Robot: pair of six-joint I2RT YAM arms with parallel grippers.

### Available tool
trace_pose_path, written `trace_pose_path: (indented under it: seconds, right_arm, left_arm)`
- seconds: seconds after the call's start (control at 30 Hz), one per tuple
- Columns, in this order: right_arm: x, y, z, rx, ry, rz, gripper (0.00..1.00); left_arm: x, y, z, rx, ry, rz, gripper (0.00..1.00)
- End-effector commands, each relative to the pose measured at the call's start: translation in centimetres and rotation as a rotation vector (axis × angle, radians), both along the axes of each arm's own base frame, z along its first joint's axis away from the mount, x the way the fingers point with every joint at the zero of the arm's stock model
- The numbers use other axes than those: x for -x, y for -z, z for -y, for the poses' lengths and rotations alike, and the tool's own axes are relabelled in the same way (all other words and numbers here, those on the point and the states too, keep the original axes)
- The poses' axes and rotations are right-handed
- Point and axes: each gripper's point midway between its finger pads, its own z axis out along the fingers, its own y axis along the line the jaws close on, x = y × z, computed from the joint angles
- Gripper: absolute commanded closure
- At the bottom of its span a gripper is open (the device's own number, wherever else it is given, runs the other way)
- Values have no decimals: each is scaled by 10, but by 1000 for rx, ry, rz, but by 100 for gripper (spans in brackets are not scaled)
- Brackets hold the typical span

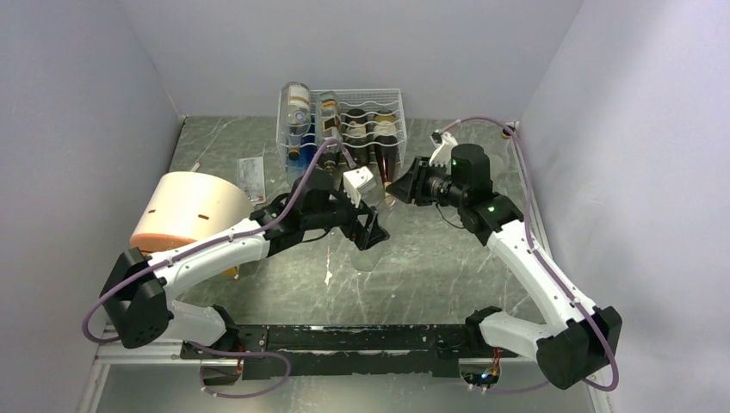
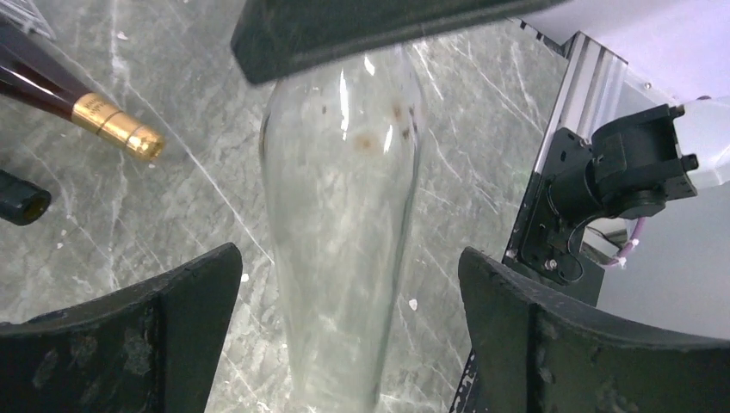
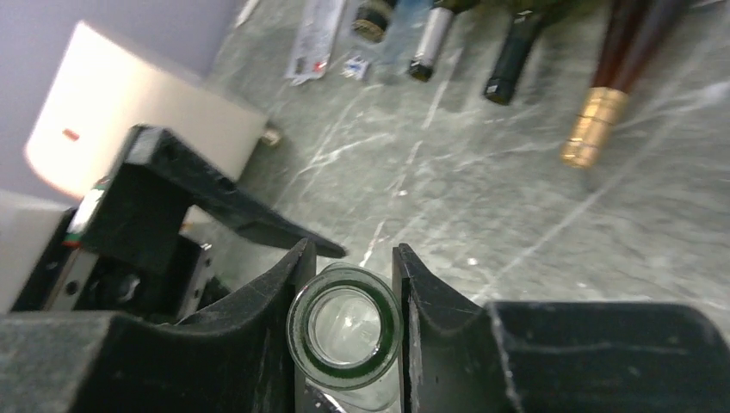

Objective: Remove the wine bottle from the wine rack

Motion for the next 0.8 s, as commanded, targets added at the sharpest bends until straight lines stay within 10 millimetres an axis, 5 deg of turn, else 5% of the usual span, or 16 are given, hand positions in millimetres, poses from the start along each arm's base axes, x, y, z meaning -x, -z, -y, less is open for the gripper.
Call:
trace_pose_path:
  seconds: [0.0, 0.1, 0.27, 0.43, 0.77]
  right_arm:
    - [-21, -35, 38, 109, 231, 77, 100]
    - [-34, -26, 94, 248, 545, 27, 100]
    - [-20, -13, 206, 478, 1179, -52, 100]
    - [-12, -13, 258, 575, 1443, -82, 100]
    - [-40, 1, 325, 451, 1646, -112, 100]
  left_arm:
    - [-14, -44, -7, 81, -64, 107, 0]
    - [-19, -51, -16, 87, -114, 129, 0]
    - [-27, -59, -31, 87, -197, 164, 1]
    - [-31, -67, -43, 77, -248, 199, 3]
    - [-36, -83, -62, 74, -320, 269, 4]
